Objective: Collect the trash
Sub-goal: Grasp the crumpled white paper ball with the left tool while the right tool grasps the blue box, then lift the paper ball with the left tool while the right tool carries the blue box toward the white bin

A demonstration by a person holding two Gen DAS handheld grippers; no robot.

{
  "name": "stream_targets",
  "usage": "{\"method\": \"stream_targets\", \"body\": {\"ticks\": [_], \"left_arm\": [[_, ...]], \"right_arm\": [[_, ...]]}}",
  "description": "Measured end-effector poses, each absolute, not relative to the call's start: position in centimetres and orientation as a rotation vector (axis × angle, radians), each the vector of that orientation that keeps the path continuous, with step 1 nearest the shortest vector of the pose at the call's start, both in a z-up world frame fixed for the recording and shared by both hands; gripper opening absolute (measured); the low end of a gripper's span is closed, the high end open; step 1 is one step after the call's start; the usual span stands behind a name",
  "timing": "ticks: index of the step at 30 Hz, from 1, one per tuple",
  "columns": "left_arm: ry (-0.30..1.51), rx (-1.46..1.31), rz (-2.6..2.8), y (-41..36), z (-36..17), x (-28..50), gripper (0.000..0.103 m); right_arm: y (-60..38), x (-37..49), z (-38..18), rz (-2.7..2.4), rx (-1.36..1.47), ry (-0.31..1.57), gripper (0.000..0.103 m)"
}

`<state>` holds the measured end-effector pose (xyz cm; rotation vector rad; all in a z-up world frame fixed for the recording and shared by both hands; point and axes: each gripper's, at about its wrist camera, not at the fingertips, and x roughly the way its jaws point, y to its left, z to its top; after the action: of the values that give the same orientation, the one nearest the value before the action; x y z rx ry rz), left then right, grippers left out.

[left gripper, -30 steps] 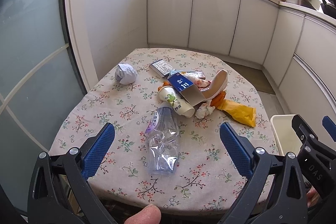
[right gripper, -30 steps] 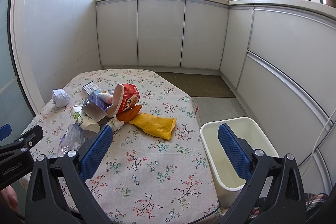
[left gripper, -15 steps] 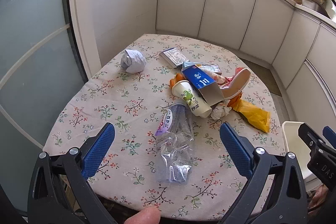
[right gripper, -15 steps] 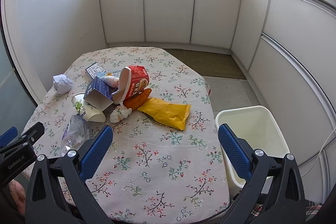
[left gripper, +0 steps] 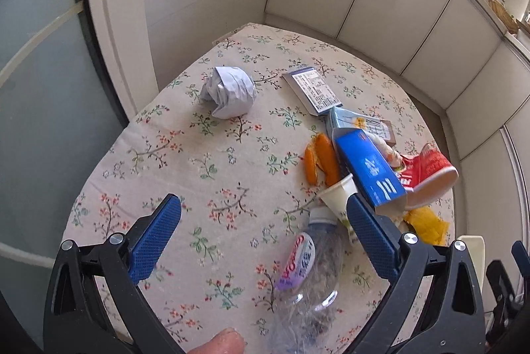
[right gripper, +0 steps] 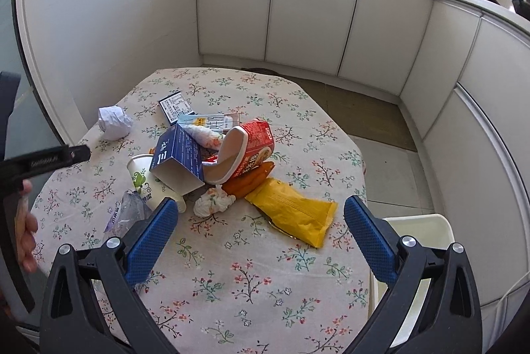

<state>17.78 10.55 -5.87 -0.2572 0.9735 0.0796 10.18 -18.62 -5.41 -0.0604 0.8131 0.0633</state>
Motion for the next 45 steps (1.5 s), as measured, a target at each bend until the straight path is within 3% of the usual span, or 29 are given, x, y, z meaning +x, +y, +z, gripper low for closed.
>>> {"method": "stream_targets", "body": {"ticks": [14,22,25,26,33,45], "left_arm": [[1.105,-0.068,0.149,14.3,-10.2,31.0,0.096],[1.125,-0.083,0.183,16.0,-12.8,34.0,0.095],[1.119,-0.055,0.166,15.4,-13.4,34.6,0.078],[1.12,-0.065,0.151,15.3,-13.5,34.7,0.07],[1.058,-0.079,0.112,14.8,-13.4,32.6,0.058],[0.984,-0.223,0.04,15.4,-14.1,23.0,0.057]], "right_arm": [[-17.8,13.1,-8.0,0.134,-0.029,0.826,0.097],[-17.9,14.0,-9.2,0.123,-0.039,0.851,0.097],[-17.7,14.1,-9.4,0.135,-0.04,0.858,0.097],[-17.5,14.1,-9.5,0.139,-0.045,0.856,0.097],[-16.4,14.2,-9.5,0.19,-0.097,0.835,0.097],[-11.5,18.2,-8.6,0.274,-0.192,0.861,0.096]]}}
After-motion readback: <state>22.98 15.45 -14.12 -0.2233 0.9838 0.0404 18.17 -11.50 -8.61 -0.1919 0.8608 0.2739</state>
